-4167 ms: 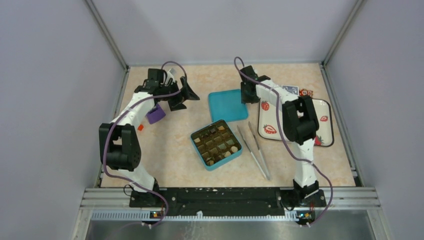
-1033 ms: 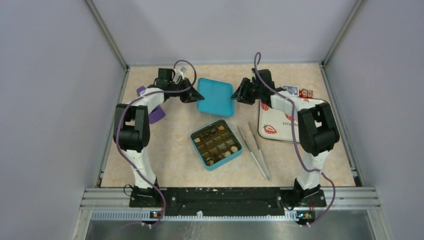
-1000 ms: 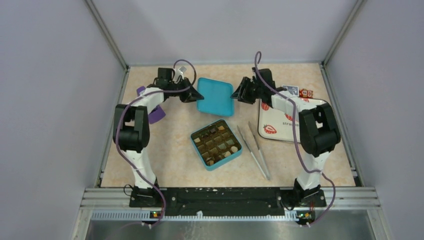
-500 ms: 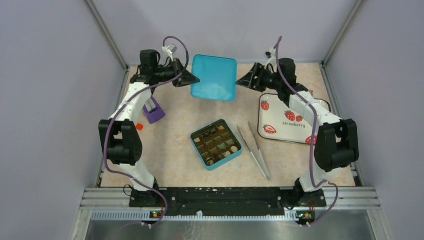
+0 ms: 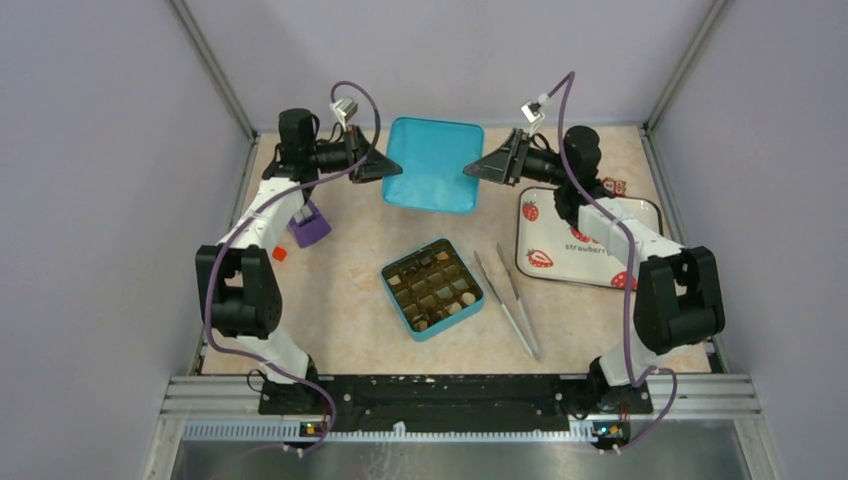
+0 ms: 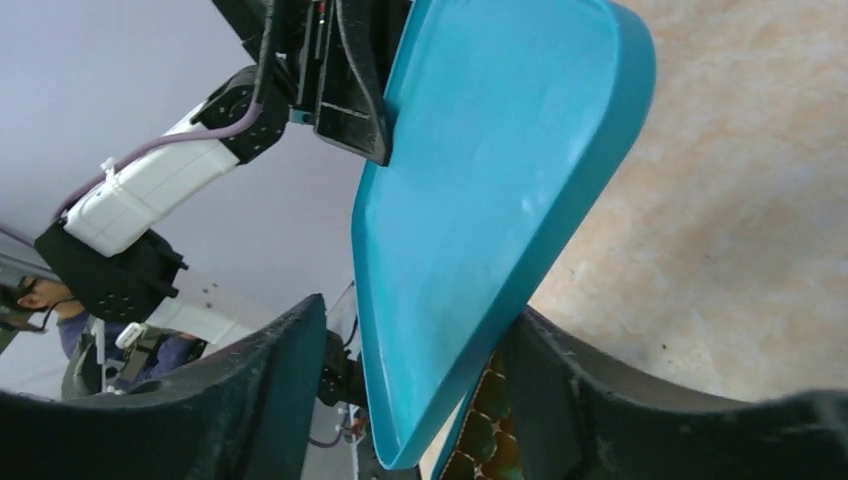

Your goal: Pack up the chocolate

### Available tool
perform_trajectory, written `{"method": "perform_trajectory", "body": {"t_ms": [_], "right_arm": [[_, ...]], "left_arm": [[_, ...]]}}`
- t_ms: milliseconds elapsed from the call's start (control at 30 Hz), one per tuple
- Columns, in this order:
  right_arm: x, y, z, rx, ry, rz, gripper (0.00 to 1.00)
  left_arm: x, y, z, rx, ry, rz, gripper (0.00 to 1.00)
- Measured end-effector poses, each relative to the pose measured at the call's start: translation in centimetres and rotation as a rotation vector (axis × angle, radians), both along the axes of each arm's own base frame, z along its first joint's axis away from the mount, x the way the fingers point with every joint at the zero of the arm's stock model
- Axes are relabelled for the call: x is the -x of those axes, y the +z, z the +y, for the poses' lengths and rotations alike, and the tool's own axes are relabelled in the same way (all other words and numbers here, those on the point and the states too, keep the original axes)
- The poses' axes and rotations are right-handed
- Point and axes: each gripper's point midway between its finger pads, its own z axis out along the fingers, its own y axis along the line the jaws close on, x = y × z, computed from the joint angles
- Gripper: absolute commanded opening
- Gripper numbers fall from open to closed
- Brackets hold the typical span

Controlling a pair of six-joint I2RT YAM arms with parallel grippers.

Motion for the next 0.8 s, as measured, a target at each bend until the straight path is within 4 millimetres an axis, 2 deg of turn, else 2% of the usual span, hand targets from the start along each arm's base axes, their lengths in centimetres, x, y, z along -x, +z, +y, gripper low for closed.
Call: {"method": "perform_trajectory", "body": {"t_ms": [133,200,233,267,300,333,400,533,667,733,800], "right_arm": [[0.8,0.7,1.1,-0.027,0.036,-0.008,0.14],[0.8,0.4,1.5,-0.029,0.044,0.009,0.00],[0.7,0.1,1.6,-0.029,0.040,0.044,0.00],[0.6,-0.2,1.7,-0.027,0.036,0.057,0.00],[0.5,-0.4,1.7,-0.020,0.030,0.075,0.00],[0.4,-0.5,1.8,-0.010,0.024,0.073,0.00],[0.4,-0.6,2.3,0.021,0.022,0.059,0.00],[-0.8,-0.7,2.4,0.151,-0.087,0.039,0.00],[-0.9,-0.8,0.1,0.324,-0.245,-0.008,0.00],[-0.9,-0.5,-1.7,0.438,-0.354,-0.057,0.00],[-0.8,0.2,-2.6,0.572,-0.453,-0.139,0.00]], "left_arm": [[0.5,0.4,0.0,0.014,-0.029,-0.014,0.07],[0.7,0.7,0.2,0.018,-0.038,-0.021,0.16],[0.7,0.8,0.3,0.016,-0.041,-0.045,0.23],[0.7,0.9,0.4,0.014,-0.041,-0.068,0.38],[0.7,1.0,0.4,0.011,-0.039,-0.080,0.59],[0.6,1.0,0.4,0.007,-0.028,-0.074,0.70],[0.5,0.7,0.4,-0.009,-0.015,-0.072,0.84],[-0.6,0.2,0.8,-0.097,0.075,-0.038,0.89],[-2.1,0.9,2.7,-0.211,0.217,-0.063,0.90],[-2.0,1.7,4.0,-0.254,0.291,-0.082,0.91],[-1.4,3.1,4.9,-0.275,0.344,-0.105,0.91]]}}
